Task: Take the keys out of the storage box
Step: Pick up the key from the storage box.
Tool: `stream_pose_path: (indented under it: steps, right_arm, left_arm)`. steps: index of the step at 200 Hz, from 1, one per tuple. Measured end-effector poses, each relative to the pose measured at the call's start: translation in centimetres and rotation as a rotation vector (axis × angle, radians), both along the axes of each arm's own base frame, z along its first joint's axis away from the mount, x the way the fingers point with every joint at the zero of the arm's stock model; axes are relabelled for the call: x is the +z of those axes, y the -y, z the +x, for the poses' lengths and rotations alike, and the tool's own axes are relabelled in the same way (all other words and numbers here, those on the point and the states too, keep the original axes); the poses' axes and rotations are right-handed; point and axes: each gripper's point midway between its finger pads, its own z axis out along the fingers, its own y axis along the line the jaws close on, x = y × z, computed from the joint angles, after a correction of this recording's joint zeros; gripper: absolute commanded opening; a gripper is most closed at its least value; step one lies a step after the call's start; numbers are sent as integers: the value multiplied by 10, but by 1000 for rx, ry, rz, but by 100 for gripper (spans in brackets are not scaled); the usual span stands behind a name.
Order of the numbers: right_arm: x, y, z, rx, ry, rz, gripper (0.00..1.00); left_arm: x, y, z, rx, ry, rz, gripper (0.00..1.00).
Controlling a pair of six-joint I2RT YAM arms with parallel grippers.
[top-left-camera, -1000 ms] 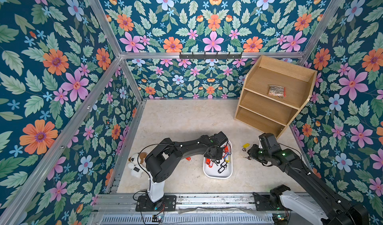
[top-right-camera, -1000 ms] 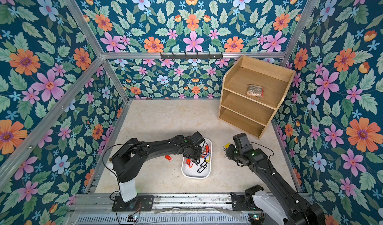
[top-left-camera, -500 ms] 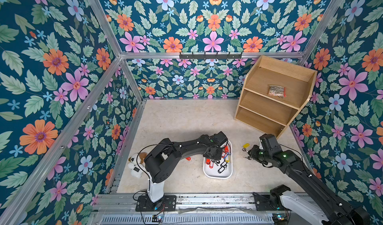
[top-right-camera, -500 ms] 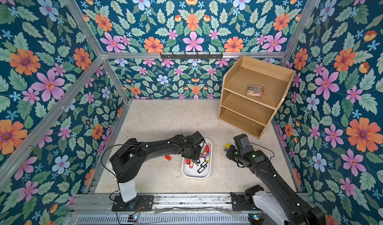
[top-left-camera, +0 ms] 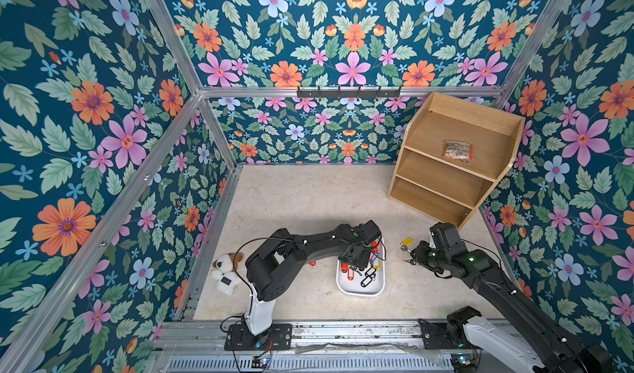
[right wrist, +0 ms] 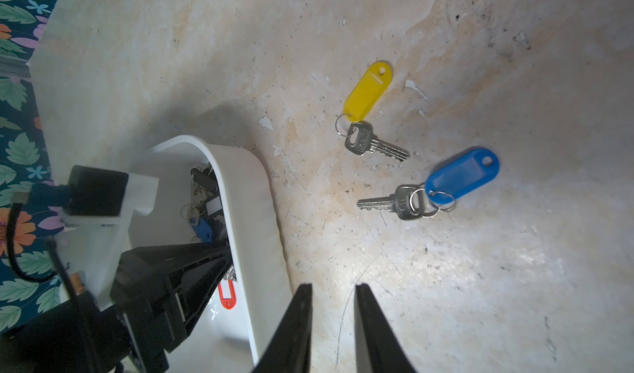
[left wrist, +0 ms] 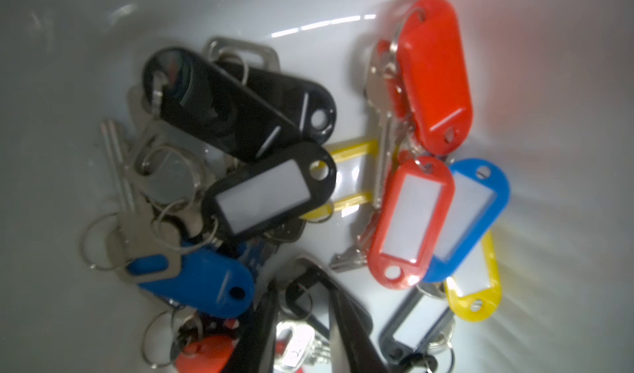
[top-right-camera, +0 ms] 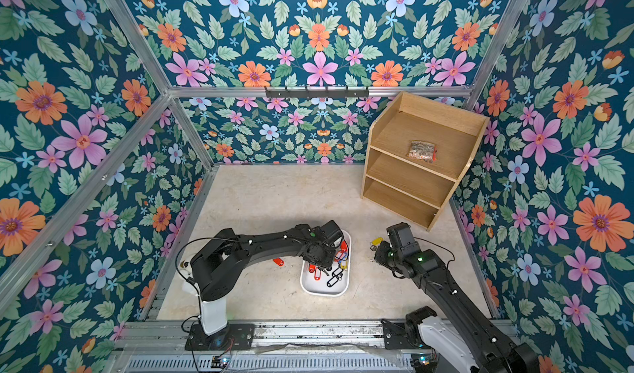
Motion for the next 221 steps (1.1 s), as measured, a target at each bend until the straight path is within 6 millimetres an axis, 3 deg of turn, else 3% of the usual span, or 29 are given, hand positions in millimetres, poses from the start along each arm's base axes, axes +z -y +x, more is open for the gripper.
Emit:
stream_pose_path:
  steps: [33, 100, 126, 221]
  right_arm:
    - [-1, 0, -1, 0, 0, 0, 23]
    - [-2, 1, -2, -1, -1, 0, 21]
    - [-2, 1, -2, -3, -1, 1, 20]
    - [-1, 1, -2, -3, 2, 3, 20]
  left_arm:
    - [0, 1, 0, -6, 3, 2, 23]
    - [5, 2, 4, -2, 24, 4, 0]
    - [11, 0, 2, -2, 22, 6, 0]
    - [86, 2, 10, 17, 119, -108, 0]
